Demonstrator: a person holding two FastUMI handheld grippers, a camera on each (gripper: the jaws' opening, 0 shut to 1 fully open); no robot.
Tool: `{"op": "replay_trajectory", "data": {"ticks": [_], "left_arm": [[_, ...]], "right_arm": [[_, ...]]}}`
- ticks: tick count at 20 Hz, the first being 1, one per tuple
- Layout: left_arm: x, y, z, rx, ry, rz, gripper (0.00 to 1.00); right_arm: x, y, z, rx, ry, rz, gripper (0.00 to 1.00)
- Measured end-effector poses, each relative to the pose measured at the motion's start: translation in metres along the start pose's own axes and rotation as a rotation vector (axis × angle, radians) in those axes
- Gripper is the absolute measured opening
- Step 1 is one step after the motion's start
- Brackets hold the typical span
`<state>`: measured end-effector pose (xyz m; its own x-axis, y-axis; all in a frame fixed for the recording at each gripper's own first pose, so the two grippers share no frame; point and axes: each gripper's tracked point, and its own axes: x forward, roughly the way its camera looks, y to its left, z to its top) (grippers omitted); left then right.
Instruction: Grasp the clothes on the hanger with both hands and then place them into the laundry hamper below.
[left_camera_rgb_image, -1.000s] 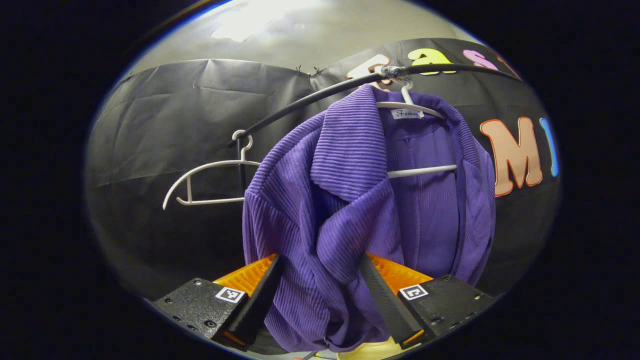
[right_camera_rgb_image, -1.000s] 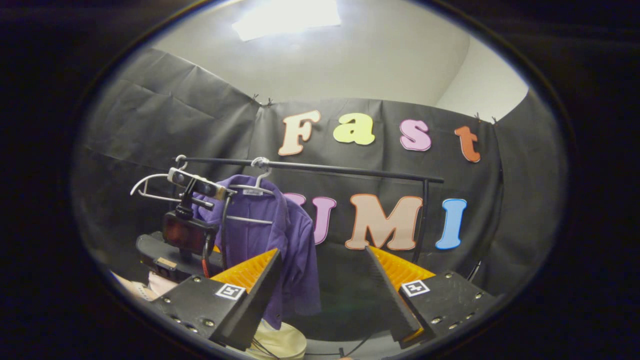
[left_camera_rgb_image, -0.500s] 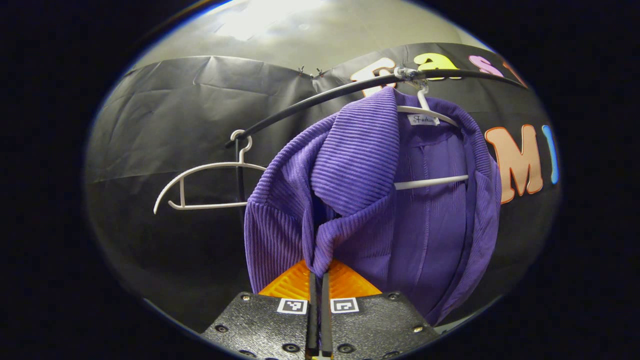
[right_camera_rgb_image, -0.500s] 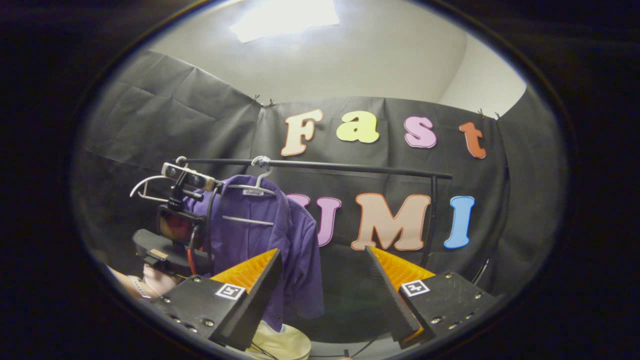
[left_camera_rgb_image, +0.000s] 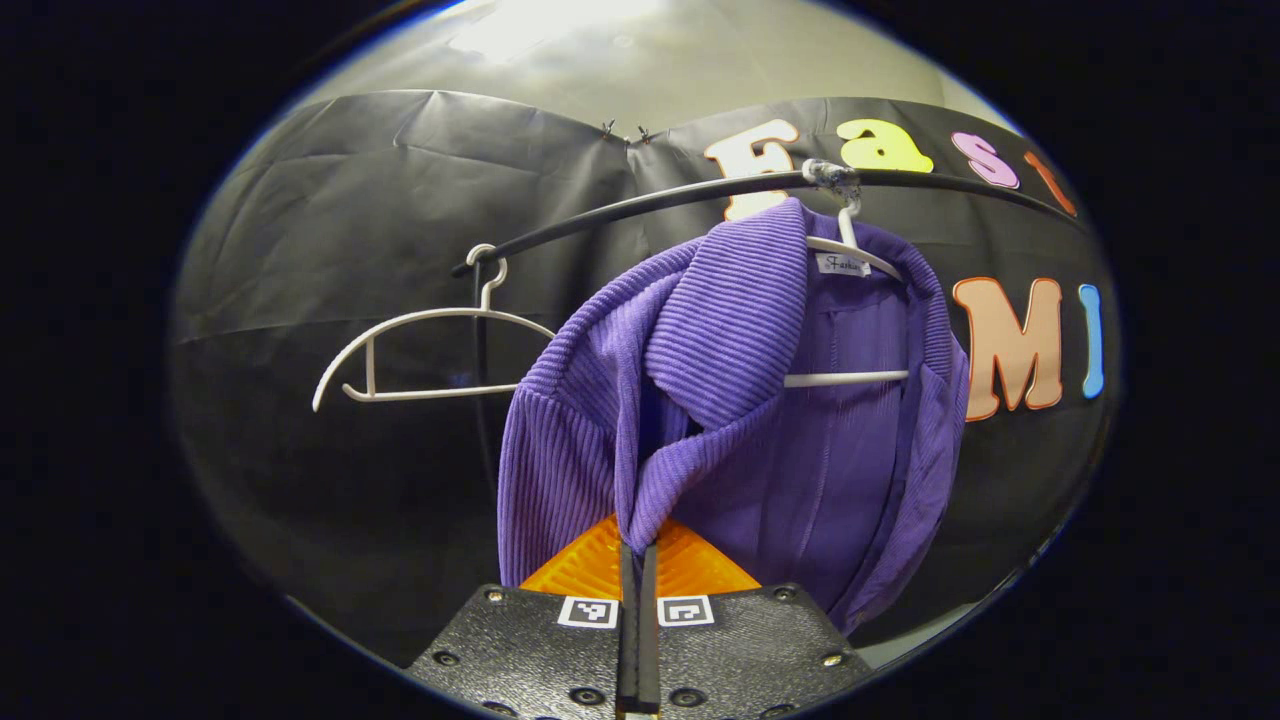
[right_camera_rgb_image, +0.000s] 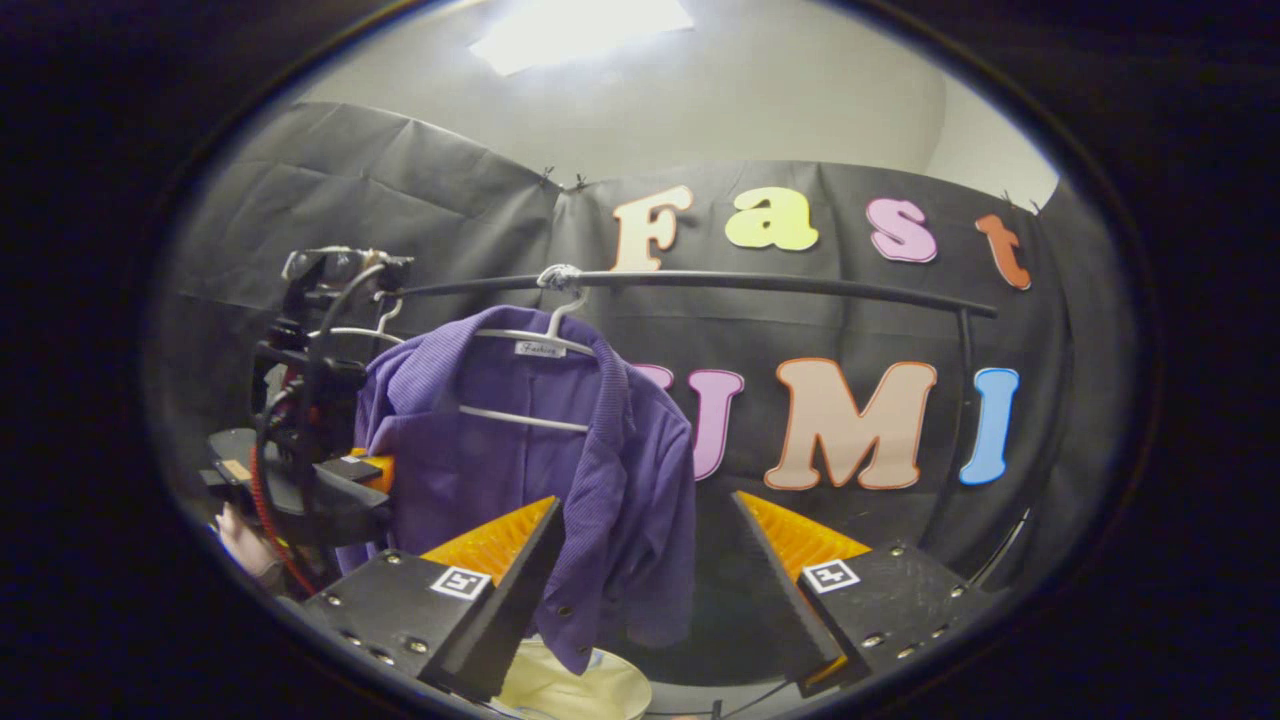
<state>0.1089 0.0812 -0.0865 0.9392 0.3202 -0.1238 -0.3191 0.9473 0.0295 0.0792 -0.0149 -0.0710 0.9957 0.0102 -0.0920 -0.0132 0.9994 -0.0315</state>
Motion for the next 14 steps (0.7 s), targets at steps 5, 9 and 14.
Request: {"op": "replay_trajectory", "data": {"ticks": [5, 9, 14], "left_arm": [[-0.013, 0.001, 0.003, -0.002, 0.001, -0.024, 0.01], [-0.023, 0.003, 0.007, -0.029, 0.011, -0.042, 0.0], [-0.029, 0.0, 0.007, -0.027, 0.016, -0.077, 0.0]], "right_arm": [[0.05, 0.025, -0.026, 0.024, 0.038, 0.06, 0.98], [0.086, 0.038, -0.053, 0.064, 0.087, 0.047, 0.98], [0.133, 0.046, -0.08, 0.089, 0.136, 0.014, 0.98]]}}
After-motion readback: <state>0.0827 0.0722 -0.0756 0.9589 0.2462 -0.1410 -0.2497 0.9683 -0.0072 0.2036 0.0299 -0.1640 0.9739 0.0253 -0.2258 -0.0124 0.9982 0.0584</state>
